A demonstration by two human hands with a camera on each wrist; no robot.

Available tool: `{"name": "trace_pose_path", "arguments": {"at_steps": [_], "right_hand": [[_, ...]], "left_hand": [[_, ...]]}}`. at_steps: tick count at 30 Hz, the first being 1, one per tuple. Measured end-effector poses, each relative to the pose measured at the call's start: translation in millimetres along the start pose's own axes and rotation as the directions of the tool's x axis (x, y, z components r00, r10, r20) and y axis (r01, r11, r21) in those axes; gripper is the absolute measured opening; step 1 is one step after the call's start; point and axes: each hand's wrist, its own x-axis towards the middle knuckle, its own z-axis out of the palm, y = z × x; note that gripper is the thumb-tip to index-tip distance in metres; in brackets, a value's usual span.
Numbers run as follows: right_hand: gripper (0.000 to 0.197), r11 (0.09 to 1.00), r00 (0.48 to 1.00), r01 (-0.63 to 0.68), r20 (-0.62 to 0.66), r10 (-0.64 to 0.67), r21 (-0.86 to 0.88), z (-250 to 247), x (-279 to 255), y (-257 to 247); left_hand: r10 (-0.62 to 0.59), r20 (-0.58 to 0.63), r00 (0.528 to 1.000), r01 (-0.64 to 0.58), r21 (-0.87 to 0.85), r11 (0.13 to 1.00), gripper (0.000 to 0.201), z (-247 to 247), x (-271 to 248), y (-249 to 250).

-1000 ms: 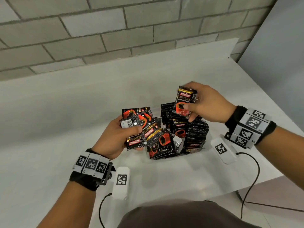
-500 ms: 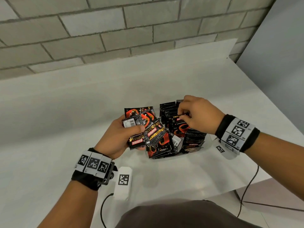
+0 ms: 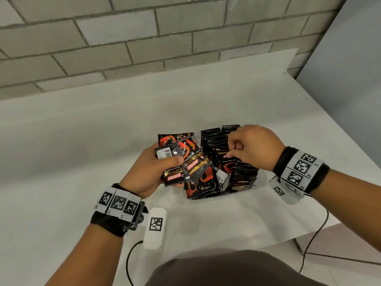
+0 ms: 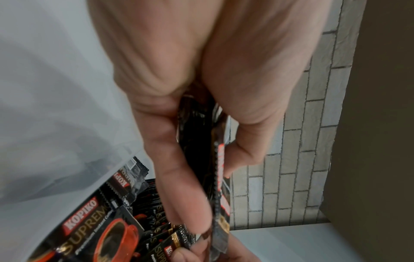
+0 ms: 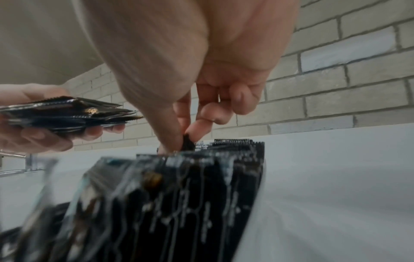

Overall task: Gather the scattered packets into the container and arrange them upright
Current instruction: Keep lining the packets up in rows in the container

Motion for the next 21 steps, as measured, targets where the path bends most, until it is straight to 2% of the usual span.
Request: {"name": "trace_pose_path", "arguments": {"at_steps": [6,8,10,16,19,21], "right_hand": [[0.023,0.999,0.986,0.053,-0.156,-0.051,0.005,-5,-4,3],[0.022,0.998,0.984,0.058,-0.172,-0.051,0.036,-12,0,5],[0.023,0.997,0.987,0.065,-0.148,-0.059,0.033,-10,2,4],[0.027,0.995,0.997,0.072,0.032,-0.07,-0.07,12,0,1],[0.03,0.997,0.998,0.03,0.057,-0.026,-0.069,3,6,3],[0.031,1.0,0.999,-0.012,0.047,0.012,0.005,-8,8,1]], "left_hand": [[0.0,0.001,1.0,0.0,0.001,1.0,0.031,-1,0,-2],[-0.004,0.0,1.0,0.004,-0.002,1.0,0.031,-1,1,-4],[-0.007,0.004,1.0,0.007,-0.008,1.0,0.031,-1,1,-5],[-0.003,0.008,1.0,0.003,-0.013,1.0,0.031,-1,1,-5],[-0.006,0.009,1.0,0.006,-0.015,1.0,0.034,-1,1,-5],[-0.009,0.021,1.0,0.009,-0.007,1.0,0.038,0,1,-5]]}}
